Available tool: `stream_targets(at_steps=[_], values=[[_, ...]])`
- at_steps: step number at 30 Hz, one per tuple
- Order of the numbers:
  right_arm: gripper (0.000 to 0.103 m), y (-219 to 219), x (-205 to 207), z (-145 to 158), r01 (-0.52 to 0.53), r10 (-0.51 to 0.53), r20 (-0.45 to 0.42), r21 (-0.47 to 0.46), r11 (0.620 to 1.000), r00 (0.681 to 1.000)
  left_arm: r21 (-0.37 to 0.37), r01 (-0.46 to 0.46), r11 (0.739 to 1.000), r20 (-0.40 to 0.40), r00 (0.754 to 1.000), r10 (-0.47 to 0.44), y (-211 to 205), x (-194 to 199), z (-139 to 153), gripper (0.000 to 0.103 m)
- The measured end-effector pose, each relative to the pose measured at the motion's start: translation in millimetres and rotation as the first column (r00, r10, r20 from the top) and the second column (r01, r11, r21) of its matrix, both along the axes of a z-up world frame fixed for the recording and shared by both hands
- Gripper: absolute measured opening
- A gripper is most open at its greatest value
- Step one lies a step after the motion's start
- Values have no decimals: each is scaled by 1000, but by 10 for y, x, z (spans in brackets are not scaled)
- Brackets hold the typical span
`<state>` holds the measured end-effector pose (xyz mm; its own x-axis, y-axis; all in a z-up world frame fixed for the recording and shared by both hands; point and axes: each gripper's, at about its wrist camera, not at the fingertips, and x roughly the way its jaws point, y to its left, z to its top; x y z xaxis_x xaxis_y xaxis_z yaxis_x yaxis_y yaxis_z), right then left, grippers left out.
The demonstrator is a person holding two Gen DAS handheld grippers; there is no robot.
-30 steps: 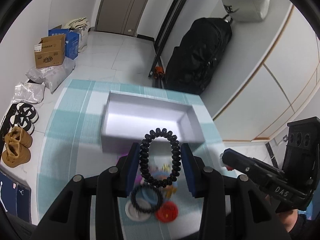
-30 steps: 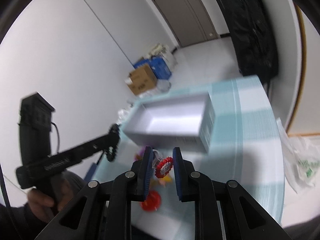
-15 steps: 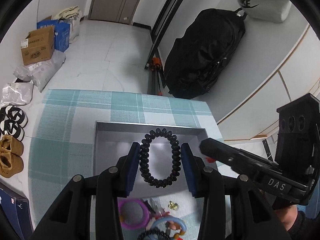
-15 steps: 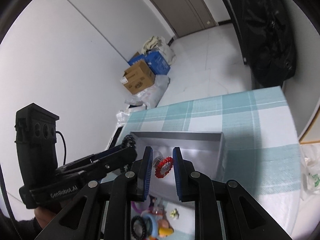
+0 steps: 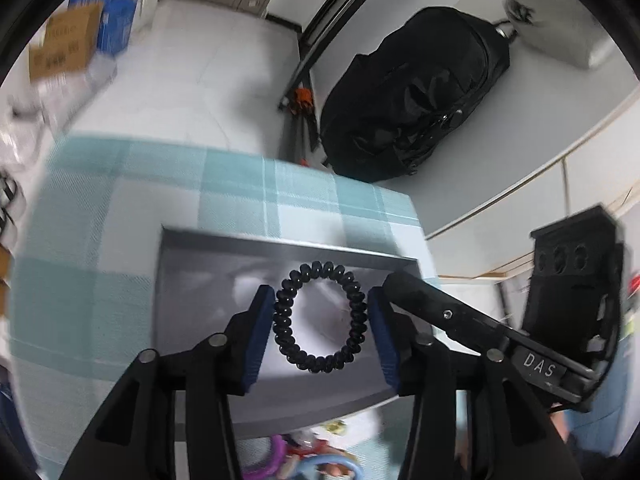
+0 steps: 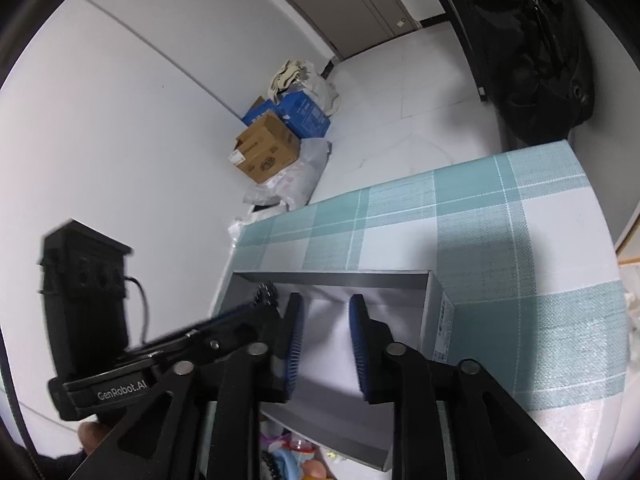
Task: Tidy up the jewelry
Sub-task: 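Release the black coil tie into the box while the right tool drops the red tie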
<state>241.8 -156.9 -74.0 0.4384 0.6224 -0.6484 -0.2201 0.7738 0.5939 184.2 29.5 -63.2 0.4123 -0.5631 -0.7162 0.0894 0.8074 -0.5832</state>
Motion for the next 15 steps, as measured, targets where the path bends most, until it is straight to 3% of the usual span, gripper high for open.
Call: stream_targets(at_steps=[1,3,6,8,15], values=[[43,-22,-5,12,12,-12,3,3,1000,1000,-21,2,1000,-5,1000,-2,8,-5,-8,44],[47,-64,-34,65,16,-17,20,29,999,1000,-22,18,1000,10,1000,-18,1,-28,19,46],[64,-146,-128,195,29,-32,74,39,999,997,-9,42,999,44,998,-42,-42,-83,99,62],[69,-205,-194,284,31,-38,111,59,998,993,2,40,999,61,997,-40,-63,-100,133,74],[79,-355,-384,434,65,-73,155,56,996,985,67,-14,998,107,994,6,-23,-252,243,74]])
